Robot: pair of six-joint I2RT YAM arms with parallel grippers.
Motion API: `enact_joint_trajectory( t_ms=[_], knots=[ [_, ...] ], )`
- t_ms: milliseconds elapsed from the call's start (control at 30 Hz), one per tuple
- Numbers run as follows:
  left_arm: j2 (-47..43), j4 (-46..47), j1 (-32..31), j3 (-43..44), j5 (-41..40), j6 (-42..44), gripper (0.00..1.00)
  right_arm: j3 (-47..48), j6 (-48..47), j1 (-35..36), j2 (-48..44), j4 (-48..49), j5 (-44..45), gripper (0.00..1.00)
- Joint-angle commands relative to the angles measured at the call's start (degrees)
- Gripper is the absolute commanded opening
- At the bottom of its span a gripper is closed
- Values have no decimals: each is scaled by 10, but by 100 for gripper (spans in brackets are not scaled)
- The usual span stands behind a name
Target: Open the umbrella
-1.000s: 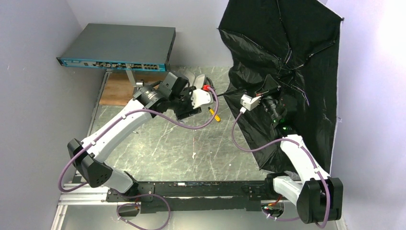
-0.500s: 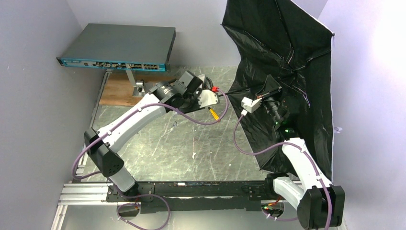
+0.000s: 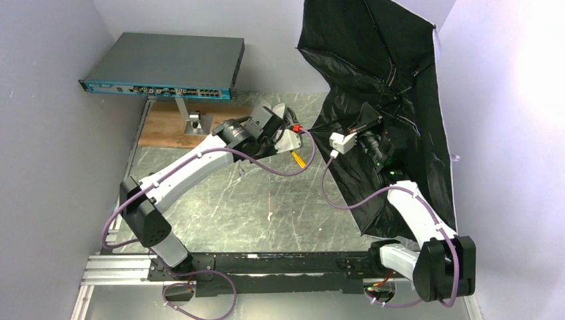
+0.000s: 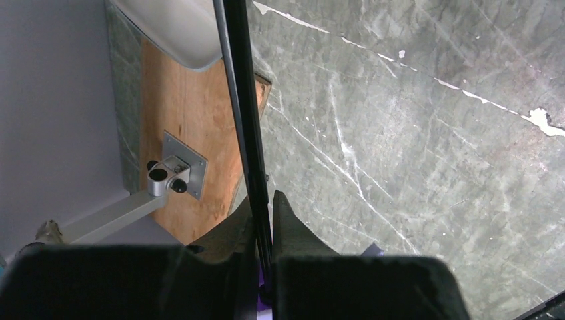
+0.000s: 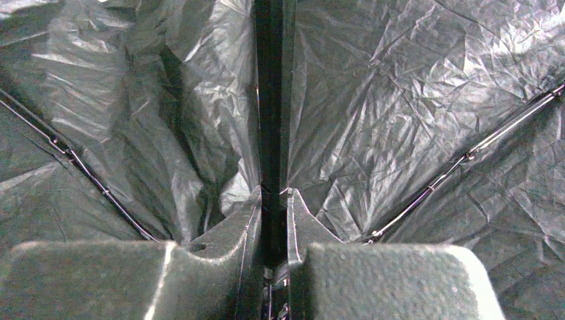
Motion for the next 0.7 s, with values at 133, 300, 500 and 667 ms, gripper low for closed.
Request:
enact_joint_trajectory(
  t_ms=[133,300,500,667],
  knots=[
    [-74,-169,33,-49,-62,23,9,55,-36,-74,23,57,150,0],
    [-103,-178,53,-92,-76,22,14,58,-42,-98,20,56,137,0],
    [-139,-165,74,-167,-95,19,28,68,-21,-104,-5,38,109,0],
    [-143,-158,83,-202,-100,11,28,60,-3,-104,-32,40,87,0]
  ],
)
